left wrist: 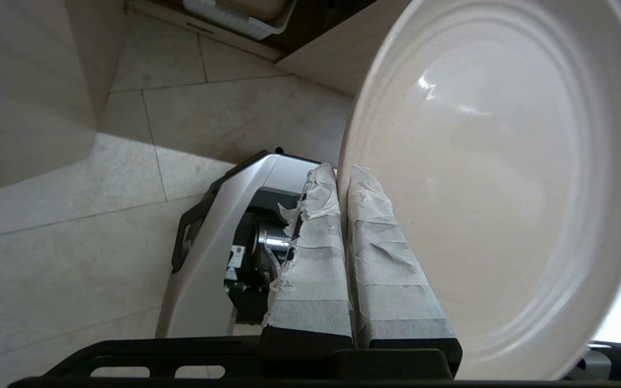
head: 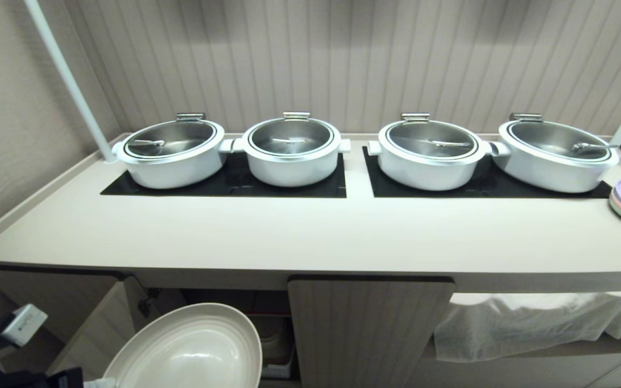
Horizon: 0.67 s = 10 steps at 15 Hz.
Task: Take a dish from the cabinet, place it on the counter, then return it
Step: Place it on the table
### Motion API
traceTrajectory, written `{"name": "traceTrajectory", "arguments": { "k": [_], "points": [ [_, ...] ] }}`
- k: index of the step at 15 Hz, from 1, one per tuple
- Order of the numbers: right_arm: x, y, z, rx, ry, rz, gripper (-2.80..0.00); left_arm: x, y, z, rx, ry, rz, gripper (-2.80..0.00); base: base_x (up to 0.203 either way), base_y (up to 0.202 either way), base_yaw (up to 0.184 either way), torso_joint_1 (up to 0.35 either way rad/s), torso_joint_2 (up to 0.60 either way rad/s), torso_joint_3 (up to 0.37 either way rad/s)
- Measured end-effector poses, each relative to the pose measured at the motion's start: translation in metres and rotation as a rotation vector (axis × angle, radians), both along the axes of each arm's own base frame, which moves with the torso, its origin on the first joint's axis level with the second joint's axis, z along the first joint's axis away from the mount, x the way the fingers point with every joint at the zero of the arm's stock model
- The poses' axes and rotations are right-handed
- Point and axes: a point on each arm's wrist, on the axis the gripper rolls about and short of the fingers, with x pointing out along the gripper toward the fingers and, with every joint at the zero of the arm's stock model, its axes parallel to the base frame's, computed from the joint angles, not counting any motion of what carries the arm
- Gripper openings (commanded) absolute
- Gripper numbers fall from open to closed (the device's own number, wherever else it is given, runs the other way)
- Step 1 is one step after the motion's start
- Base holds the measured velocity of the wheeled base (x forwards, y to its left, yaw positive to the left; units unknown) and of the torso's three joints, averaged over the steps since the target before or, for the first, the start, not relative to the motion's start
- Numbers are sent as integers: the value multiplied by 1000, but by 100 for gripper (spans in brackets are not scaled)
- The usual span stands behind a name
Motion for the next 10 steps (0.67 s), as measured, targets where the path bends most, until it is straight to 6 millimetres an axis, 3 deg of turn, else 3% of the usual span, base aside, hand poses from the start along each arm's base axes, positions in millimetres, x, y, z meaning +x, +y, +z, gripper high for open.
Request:
{"name": "traceTrajectory", "arguments": {
  "k": [10],
  "points": [
    [0,0,0,0,-1,0,-280,0,0,-1,3,5,2,-280,0,0,0,0,0,0]
  ]
}}
